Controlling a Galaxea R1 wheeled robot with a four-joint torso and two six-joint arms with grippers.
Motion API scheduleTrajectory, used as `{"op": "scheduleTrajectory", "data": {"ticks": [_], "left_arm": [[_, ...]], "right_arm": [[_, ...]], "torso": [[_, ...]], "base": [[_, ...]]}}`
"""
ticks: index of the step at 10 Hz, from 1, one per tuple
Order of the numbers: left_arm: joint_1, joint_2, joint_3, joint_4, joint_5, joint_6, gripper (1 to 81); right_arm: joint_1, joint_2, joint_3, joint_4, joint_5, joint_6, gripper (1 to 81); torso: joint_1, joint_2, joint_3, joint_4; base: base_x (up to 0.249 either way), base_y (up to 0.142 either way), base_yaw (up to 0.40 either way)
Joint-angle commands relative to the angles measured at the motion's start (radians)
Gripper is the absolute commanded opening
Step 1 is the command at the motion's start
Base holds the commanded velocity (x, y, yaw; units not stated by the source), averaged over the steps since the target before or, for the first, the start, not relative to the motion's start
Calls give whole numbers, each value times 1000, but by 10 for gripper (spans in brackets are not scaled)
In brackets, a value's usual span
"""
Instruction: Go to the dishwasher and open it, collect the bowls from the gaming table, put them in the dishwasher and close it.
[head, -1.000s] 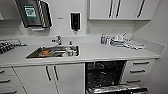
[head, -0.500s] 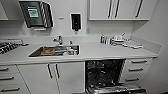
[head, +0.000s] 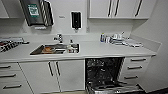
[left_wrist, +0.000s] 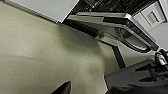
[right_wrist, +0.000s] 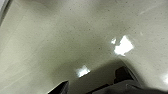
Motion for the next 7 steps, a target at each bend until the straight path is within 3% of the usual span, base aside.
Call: {"op": "scheduleTrajectory", "data": {"ticks": [1, 2, 4, 7], "left_arm": [[-53, -23, 7, 67, 83, -49, 811], [-50, -12, -16, 67, 83, -49, 811], [-32, 17, -79, 67, 83, -49, 811], [7, 86, -286, 67, 68, -49, 811]], "right_arm": [[96, -33, -6, 9, -50, -22, 811], [78, -33, -6, 9, -31, -51, 811], [24, -33, 15, 17, 45, -169, 811], [-69, -34, 40, 15, 148, -313, 811]], "torso": [[0, 0, 0, 0], [0, 0, 0, 0], [0, 0, 0, 0], [0, 0, 0, 0]], "base": [[0, 0, 0], [0, 0, 0], [0, 0, 0], [0, 0, 0]]}}
